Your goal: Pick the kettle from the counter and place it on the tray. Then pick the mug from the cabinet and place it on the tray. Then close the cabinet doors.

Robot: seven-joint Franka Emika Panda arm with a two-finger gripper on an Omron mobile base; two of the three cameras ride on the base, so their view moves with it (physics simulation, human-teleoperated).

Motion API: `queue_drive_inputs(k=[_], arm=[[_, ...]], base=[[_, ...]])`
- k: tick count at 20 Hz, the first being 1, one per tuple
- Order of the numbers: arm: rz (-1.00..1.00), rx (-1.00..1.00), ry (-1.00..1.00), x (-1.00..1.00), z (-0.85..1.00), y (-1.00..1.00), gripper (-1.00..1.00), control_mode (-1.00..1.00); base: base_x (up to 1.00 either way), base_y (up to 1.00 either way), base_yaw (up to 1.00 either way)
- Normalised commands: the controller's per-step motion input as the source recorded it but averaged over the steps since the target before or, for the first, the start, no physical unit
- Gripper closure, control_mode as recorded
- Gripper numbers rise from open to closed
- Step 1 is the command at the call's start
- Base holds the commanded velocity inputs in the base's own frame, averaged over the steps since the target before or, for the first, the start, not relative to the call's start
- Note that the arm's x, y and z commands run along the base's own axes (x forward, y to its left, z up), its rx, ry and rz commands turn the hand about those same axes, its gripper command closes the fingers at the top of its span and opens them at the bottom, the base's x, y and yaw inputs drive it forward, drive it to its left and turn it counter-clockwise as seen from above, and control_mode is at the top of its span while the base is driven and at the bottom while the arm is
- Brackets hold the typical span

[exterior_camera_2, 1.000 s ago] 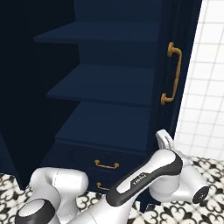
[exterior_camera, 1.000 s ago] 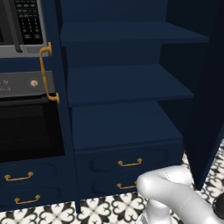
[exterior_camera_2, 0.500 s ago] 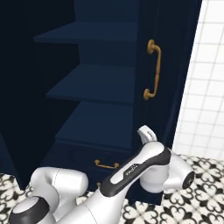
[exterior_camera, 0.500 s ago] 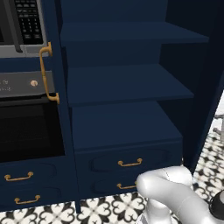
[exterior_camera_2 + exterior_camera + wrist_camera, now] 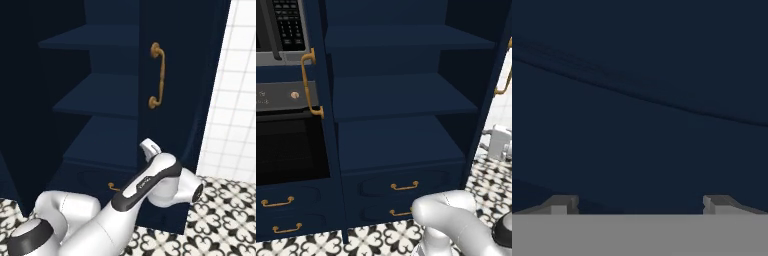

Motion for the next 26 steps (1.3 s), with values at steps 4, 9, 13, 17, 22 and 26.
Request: queue_drive_inputs(k=[4, 9, 13, 17, 22, 26], arm=[[0.08, 0.02, -0.14, 0.42, 0.00, 0.53, -1.00, -1.00], [0.07, 0.03, -0.13, 0.46, 0.00, 0.53, -1.00, -1.00], [0.04, 0.03, -0.12, 0.50, -0.04, 0.56, -1.00, -1.00], [0.03, 0.02, -0.13, 0.52, -0.04, 0.55, -1.00, -1.00], [0.03, 0.00, -0.12, 0.61, -0.05, 0.52, -1.00, -1.00], [0.01, 0.00, -0.08, 0.73, -0.01, 0.44, -1.00, -1.00]], base=[[0.00, 0.00, 0.00], [0.00, 0.00, 0.00], [0.00, 0.00, 0.00], [0.00, 0.00, 0.00], [0.00, 0.00, 0.00], [0.00, 0.00, 0.00]])
